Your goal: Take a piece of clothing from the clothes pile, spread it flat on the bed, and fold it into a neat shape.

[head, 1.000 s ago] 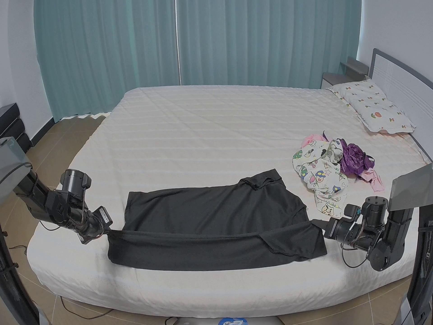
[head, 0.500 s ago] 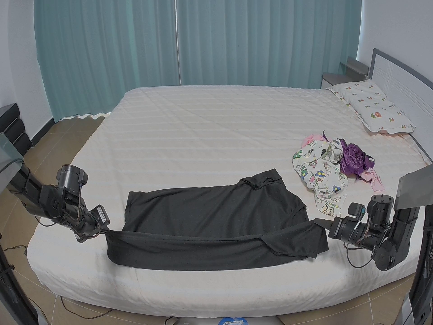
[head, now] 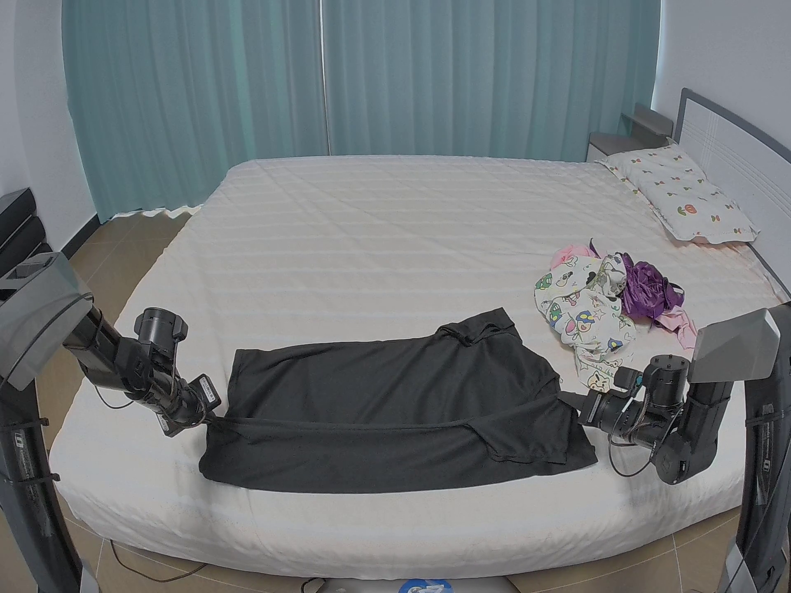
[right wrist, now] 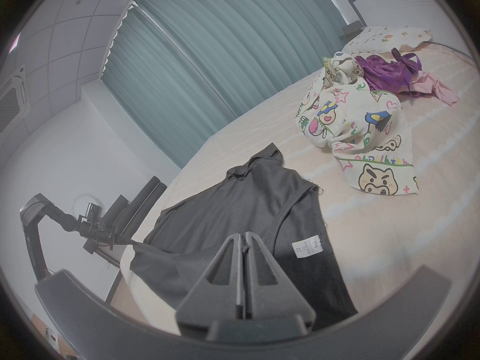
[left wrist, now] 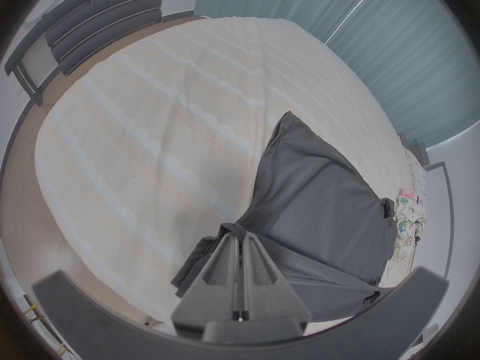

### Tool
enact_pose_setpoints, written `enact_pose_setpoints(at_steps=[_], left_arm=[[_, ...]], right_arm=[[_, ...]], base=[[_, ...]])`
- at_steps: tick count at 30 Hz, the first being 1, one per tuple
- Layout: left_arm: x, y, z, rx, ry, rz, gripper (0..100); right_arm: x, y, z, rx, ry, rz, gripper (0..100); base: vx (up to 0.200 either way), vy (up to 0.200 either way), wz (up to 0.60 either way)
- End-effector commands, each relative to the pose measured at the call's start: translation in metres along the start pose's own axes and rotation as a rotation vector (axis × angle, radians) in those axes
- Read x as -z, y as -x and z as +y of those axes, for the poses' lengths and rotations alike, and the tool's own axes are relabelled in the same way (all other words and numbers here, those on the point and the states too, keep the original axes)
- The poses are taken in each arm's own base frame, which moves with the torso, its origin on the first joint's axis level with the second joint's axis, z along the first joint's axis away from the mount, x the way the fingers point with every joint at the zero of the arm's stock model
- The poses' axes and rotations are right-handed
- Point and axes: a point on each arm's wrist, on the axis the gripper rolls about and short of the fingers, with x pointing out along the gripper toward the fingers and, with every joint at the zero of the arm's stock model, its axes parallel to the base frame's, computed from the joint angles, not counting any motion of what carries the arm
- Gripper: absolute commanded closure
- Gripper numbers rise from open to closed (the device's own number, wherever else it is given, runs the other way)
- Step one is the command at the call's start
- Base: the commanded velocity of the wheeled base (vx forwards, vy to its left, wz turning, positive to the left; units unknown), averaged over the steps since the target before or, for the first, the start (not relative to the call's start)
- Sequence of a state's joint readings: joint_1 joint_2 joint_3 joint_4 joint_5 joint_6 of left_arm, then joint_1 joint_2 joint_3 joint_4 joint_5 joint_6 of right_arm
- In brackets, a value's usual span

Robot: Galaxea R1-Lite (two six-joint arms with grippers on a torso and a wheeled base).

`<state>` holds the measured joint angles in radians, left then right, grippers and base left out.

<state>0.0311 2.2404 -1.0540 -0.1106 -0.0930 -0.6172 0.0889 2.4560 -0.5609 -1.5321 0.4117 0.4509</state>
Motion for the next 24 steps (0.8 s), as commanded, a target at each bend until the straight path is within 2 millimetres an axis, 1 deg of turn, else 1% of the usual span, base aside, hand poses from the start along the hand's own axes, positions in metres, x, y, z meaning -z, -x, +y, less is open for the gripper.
enact_pose_setpoints(at_steps=[1, 3, 5, 8, 13, 16, 24], left_arm=[[-0.001, -0.021, 0.000, -0.024, 0.000, 0.013, 100], [-0.002, -0.023, 0.000, -0.031, -0.001, 0.009, 100], [-0.002, -0.023, 0.000, -0.031, -0.001, 0.009, 100], [0.001, -0.030, -0.004, -0.070, -0.015, -0.011, 100], [0.001, -0.033, -0.008, -0.076, -0.024, -0.021, 100], [0.001, -0.033, -0.008, -0.075, -0.025, -0.020, 100], [0.001, -0.033, -0.009, -0.074, -0.025, -0.023, 100]], right_arm=[[0.017, -0.016, -0.008, 0.026, -0.008, 0.029, 100], [0.018, -0.022, -0.011, 0.034, -0.006, 0.022, 100], [0.018, -0.022, -0.011, 0.034, -0.006, 0.022, 100], [0.023, -0.027, -0.010, 0.035, -0.005, 0.040, 100], [0.021, -0.029, -0.012, 0.056, -0.007, 0.034, 100], [0.019, -0.034, -0.014, 0.089, -0.008, 0.025, 100], [0.017, -0.036, -0.016, 0.108, -0.008, 0.010, 100]], base=[[0.000, 0.000, 0.00], [0.000, 0.000, 0.00], [0.000, 0.000, 0.00], [0.000, 0.000, 0.00], [0.000, 0.000, 0.00], [0.000, 0.000, 0.00], [0.000, 0.000, 0.00]])
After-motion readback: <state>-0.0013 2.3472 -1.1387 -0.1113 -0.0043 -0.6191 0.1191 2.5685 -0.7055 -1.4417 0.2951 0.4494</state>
